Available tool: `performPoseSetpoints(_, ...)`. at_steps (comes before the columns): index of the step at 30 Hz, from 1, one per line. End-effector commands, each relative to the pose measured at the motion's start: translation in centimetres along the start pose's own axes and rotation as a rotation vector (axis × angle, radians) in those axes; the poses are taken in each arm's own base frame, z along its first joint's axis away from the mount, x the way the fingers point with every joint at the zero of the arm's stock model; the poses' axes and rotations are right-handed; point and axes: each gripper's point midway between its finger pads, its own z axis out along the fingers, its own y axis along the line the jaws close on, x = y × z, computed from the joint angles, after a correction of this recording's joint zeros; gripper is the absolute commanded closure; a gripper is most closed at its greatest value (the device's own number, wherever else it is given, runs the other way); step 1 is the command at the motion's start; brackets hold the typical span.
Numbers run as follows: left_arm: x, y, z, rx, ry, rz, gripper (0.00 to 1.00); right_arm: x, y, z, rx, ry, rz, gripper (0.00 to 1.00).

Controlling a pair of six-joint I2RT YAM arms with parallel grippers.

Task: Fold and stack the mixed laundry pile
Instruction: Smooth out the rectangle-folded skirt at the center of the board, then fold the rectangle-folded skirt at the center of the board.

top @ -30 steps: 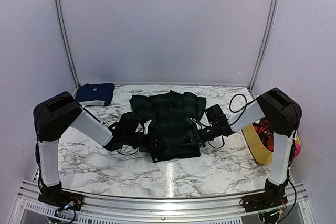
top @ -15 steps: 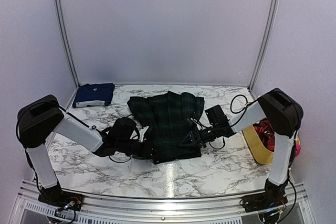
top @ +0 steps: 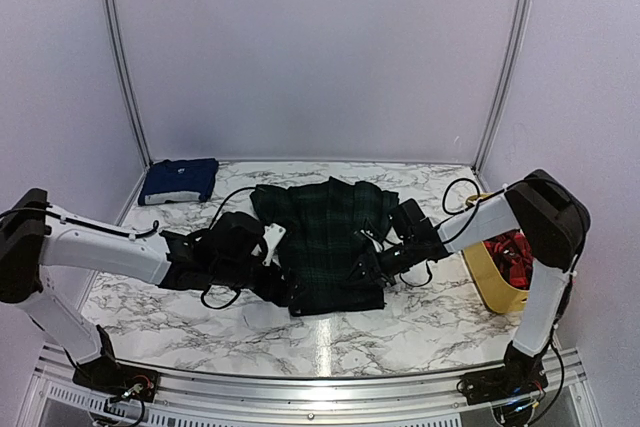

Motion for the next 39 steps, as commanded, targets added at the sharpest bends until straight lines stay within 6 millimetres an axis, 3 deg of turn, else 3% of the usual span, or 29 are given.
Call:
performPoseSetpoints(1,0.4,3.9,-2.9,-0.359,0.060,0.403,0.01,-0.5,2.4,-1.7,0.072,0.016,0.003,0.70)
performPoseSetpoints(4,0.4,3.1,-2.9,-0.438,0.066,0.579,0.01,-3.2,4.9,-3.0,0.072,-0.031,-0.075,0.69)
performPoseSetpoints(6,0.4,2.0,-2.4,-0.496,0.061,0.683,0.01,-4.6,5.3,-3.3,0.092,-0.048,-0.116,0.69)
performPoseSetpoints(12,0.3,-1.8,0.2,-0.570,0.041,0.843,0.01,-6.6,3.1,-1.6,0.107,-0.027,-0.133,0.72)
performPoseSetpoints(15,1.1,-4.1,2.0,-0.548,0.041,0.924,0.01,-6.8,2.1,-0.5,0.096,-0.007,-0.133,0.74)
performPoseSetpoints(19,2.2,-5.7,4.5,-0.522,0.055,0.962,0.01,-6.4,0.0,0.9,0.107,0.034,-0.119,0.77)
performPoseSetpoints(27,3.4,-4.3,8.0,-0.536,0.134,1.009,0.10,-3.9,-2.6,1.7,0.138,0.098,-0.070,0.79)
performPoseSetpoints(33,2.5,-2.1,9.9,-0.635,0.161,1.074,0.30,-2.5,-3.8,2.1,0.138,0.124,-0.049,0.80)
performPoseSetpoints(39,-1.2,-2.5,7.1,-0.666,0.059,1.018,0.73,-1.8,-2.8,2.0,0.118,0.136,-0.055,0.81)
